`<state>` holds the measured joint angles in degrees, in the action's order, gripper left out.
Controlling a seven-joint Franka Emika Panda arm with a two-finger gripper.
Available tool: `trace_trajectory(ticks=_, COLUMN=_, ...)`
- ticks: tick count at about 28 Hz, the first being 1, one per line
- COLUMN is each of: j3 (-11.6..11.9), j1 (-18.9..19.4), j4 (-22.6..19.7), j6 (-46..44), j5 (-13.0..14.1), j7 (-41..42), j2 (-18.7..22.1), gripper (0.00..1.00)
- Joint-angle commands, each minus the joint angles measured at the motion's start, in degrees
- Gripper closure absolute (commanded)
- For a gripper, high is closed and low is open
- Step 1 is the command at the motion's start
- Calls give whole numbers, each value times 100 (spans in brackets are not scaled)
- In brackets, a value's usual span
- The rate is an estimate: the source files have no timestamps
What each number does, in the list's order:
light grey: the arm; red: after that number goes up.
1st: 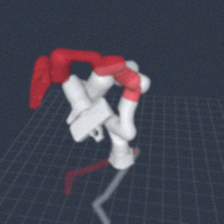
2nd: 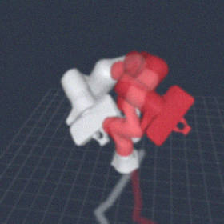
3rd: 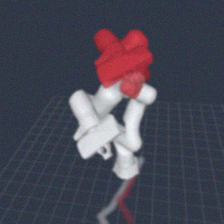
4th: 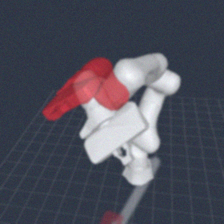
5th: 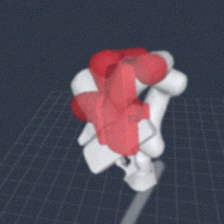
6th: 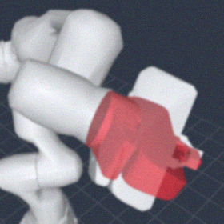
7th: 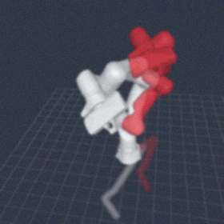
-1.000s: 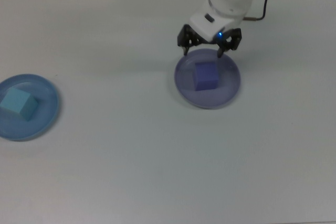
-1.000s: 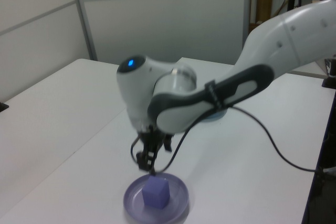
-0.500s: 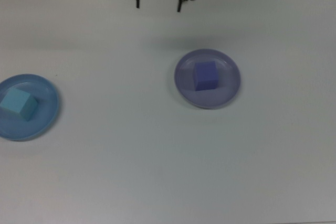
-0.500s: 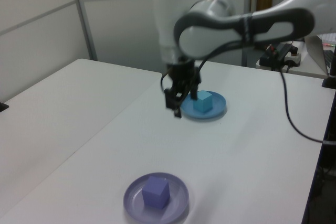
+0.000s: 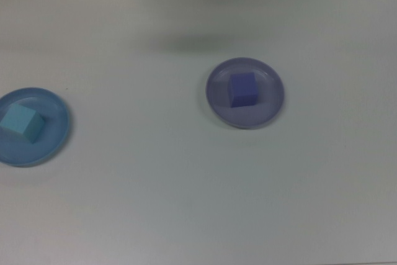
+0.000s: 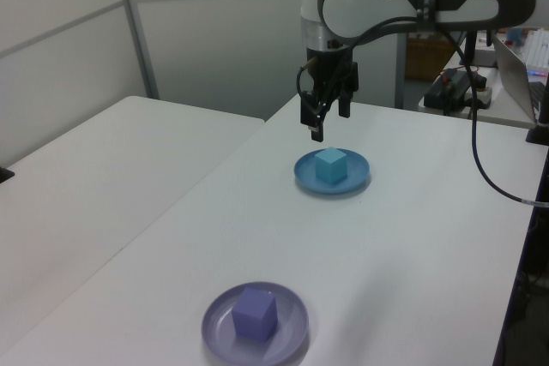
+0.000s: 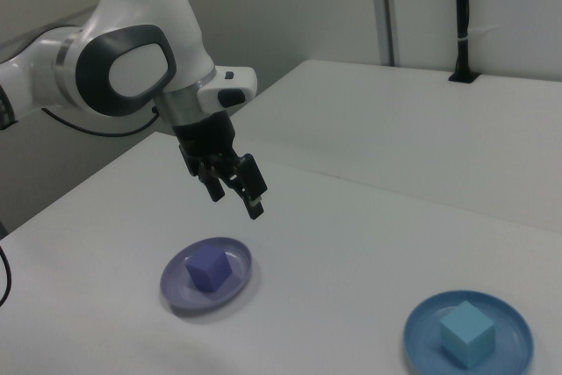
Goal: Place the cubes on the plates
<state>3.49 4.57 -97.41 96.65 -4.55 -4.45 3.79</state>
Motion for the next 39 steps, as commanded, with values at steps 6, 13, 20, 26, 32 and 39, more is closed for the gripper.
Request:
trace_trajectory(ticks=6, j3=-6, j1=-26, j4=161, j6=-50, j5=473, j7=137, j2=-177, gripper=0)
trace_trajectory(ticks=13, j3=-6, j1=-158, j4=249, j6=-85, j5=596, j7=383, j2=-212, gripper=0)
trace_trajectory(ticks=20, j3=-6, j1=-167, j4=249, j6=-111, j5=578, j7=507, j2=-204, gripper=0)
trace_trajectory(ticks=26, j3=-6, j1=-185, j4=293, j6=-120, j5=570, j7=498, j2=-204, gripper=0)
trace_trajectory(ticks=32, j3=-23, j1=-185, j4=293, j6=-120, j5=570, j7=506, j2=-221, gripper=0)
trace_trajectory(ticks=39, j3=-15, j1=-185, j4=293, j6=-120, j5=570, j7=498, j2=-221, gripper=0)
